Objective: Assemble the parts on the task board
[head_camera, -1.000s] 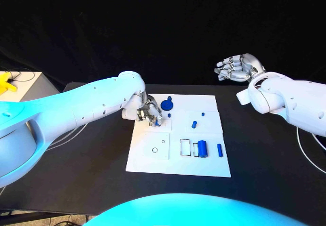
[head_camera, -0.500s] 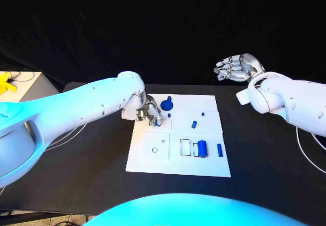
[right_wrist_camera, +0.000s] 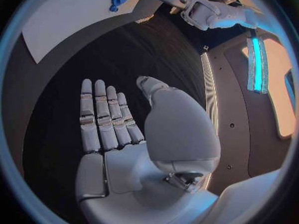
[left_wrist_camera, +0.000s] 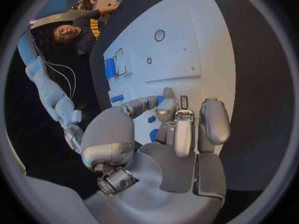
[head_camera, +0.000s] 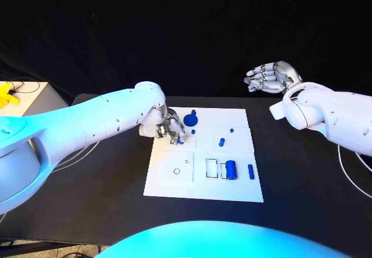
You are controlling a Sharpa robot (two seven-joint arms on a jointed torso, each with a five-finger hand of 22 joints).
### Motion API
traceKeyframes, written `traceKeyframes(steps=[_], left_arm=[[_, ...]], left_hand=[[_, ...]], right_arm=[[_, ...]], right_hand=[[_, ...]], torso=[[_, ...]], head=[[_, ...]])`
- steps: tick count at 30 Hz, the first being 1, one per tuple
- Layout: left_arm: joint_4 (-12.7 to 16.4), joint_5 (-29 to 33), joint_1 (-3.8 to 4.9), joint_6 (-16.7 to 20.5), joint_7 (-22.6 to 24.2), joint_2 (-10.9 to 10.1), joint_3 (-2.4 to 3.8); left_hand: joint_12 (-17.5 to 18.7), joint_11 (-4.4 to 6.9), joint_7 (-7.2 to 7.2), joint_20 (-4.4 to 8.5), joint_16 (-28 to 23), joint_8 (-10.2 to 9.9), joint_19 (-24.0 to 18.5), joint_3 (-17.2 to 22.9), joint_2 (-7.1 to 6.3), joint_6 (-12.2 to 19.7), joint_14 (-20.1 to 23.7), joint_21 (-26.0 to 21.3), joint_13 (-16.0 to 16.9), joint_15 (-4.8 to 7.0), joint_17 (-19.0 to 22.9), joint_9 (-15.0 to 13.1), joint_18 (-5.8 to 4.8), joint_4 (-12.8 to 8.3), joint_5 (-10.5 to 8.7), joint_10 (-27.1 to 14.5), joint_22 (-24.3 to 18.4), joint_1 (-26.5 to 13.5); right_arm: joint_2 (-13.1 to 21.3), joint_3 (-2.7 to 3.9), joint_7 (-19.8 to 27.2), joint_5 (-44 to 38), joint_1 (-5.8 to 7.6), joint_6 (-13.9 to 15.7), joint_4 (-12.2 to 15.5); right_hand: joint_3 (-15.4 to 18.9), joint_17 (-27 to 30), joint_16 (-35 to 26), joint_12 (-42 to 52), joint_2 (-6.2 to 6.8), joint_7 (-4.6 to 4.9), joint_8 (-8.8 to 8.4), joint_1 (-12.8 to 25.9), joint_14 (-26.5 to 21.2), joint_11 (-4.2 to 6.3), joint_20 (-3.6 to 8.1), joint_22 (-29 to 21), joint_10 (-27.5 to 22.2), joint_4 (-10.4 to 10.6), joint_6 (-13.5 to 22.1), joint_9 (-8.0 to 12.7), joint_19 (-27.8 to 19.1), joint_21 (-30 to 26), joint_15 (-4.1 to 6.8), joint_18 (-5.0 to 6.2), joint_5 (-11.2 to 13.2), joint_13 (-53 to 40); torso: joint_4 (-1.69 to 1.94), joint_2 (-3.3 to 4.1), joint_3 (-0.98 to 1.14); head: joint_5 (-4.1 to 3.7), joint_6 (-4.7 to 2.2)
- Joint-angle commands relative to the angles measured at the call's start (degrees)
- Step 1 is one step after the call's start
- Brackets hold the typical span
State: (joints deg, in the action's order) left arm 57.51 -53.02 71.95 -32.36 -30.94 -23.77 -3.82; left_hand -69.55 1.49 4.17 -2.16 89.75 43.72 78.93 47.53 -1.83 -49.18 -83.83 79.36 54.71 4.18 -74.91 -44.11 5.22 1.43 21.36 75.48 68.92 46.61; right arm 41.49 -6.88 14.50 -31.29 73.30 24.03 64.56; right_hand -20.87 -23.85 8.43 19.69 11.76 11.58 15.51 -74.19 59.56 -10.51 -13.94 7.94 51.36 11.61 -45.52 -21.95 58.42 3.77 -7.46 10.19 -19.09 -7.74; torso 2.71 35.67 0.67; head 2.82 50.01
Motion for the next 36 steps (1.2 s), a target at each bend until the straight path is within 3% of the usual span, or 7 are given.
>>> traceKeyframes(steps=[1, 36], left_arm=[[0.11, -0.01, -0.03, 0.3, 0.31, 0.1, 0.05], [-0.15, 0.45, -0.17, -1.65, 0.16, 0.24, 0.01]], left_hand=[[-0.2, -0.1, -1.63, -0.04, 0.25, 0.39, 0.36, 6.5, 2.41, -1.97, -6.17, 0.22, 0.03, 0.04, -15.09, 0.05, -0.92, -2.8, 0.38, 0.39, -0.01, 1.83], [-0.16, -0.1, -1.64, -0.04, 0.25, 0.31, 0.37, 6.47, 2.47, -2.03, -6.17, 0.24, 0.01, 0.04, -15.09, 0.08, -0.93, -2.79, 0.36, 0.4, 0.05, 1.74]], right_arm=[[-0.05, 0.03, 0.76, 0.02, 0.0, -0.68, 0.04], [-0.2, 0.03, 0.71, 0.03, 0.0, -1.02, 0.07]], right_hand=[[-0.07, 0.06, -0.34, 0.13, 0.07, 2.6, -0.28, 0.45, 0.22, -0.08, 0.03, -0.05, 0.5, -0.3, 0.33, 0.05, -0.2, 0.06, -0.22, 0.36, -0.27, 0.05], [-0.07, 0.06, -0.34, 0.13, 0.07, 2.6, -0.28, 0.45, 0.22, -0.08, 0.03, -0.05, 0.5, -0.3, 0.33, 0.05, -0.2, 0.06, -0.22, 0.36, -0.27, 0.05]], torso=[[0.0, 0.0, 0.02], [0.02, 0.04, -0.02]], head=[[0.02, -0.01], [-0.15, -0.01]])
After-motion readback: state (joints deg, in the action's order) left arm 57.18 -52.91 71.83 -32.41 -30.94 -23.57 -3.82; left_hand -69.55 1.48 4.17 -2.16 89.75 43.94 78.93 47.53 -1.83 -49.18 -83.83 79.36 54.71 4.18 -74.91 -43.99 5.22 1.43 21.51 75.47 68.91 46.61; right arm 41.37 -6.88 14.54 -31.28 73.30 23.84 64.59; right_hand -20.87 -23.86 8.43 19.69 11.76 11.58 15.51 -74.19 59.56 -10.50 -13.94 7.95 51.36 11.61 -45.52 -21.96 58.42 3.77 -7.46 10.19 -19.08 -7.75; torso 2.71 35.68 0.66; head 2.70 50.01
